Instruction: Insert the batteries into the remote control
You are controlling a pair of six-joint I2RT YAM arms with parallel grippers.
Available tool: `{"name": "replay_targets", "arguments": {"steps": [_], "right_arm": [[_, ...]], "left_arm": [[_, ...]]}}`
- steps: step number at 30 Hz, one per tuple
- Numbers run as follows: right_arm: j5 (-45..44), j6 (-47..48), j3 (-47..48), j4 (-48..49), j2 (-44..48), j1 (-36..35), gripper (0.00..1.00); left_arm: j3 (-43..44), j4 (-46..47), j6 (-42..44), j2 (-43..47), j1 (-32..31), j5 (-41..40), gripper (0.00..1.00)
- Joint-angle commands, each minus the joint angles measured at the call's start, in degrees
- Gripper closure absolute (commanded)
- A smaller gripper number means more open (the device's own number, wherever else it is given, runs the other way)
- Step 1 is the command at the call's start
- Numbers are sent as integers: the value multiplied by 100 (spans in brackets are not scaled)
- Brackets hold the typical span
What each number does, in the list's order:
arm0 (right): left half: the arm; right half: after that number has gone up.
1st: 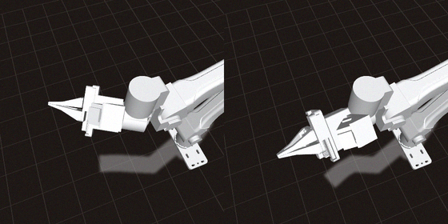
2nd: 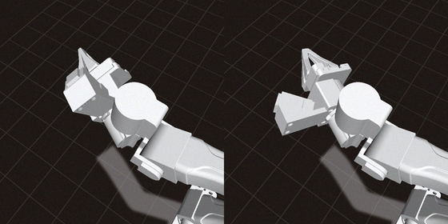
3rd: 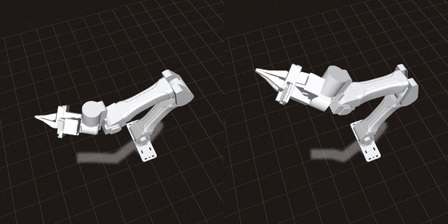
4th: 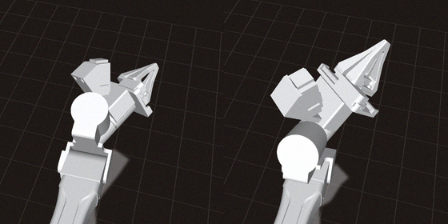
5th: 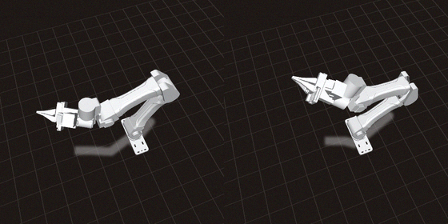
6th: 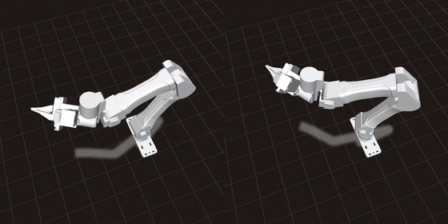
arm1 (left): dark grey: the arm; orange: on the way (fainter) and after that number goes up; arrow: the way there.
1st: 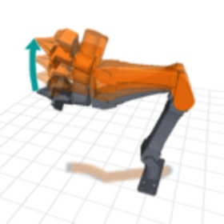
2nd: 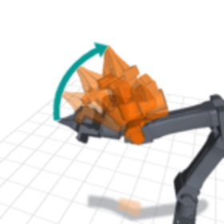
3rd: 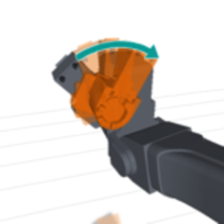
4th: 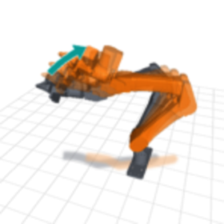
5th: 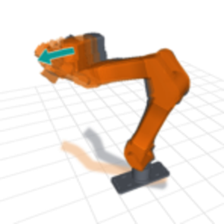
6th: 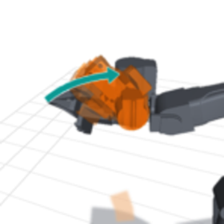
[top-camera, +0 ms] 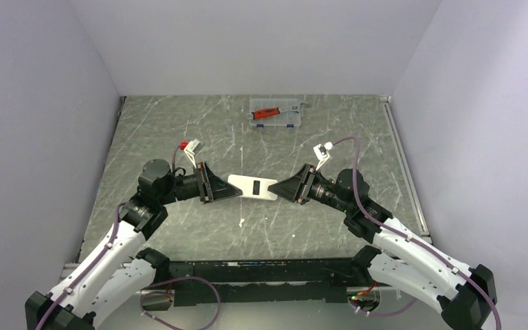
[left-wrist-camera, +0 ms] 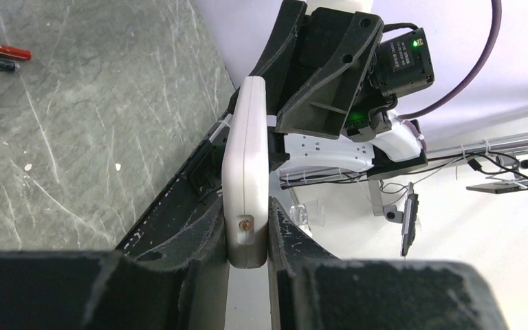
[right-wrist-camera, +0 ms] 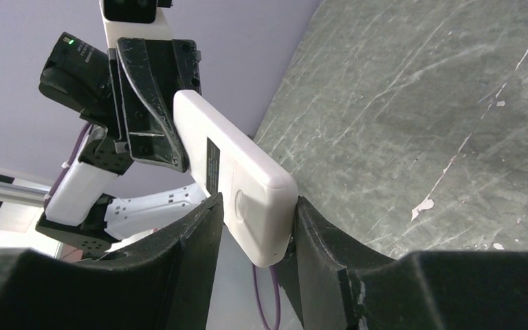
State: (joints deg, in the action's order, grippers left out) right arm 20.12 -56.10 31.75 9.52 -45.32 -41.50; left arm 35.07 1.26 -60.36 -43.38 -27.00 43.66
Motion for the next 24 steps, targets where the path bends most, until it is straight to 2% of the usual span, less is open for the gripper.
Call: {"name": "replay_targets", "arguments": {"steps": [1, 15, 18, 21, 24], "right_arm": [[105, -50, 39, 527, 6, 1, 57], [192, -77, 77, 739, -137, 1, 61], [212, -68, 85, 775, -161, 2, 65], [220, -46, 87, 797, -153, 1, 74], [249, -16, 97, 813, -153, 1, 90]], "left_arm": [[261, -117, 250, -53, 9, 57, 100], [361, -353, 351, -159, -1, 99, 100], [360, -354, 349, -158, -7, 111, 100], [352, -338, 341, -145, -7, 124, 100], [345, -339, 340, -144, -7, 118, 100]]}}
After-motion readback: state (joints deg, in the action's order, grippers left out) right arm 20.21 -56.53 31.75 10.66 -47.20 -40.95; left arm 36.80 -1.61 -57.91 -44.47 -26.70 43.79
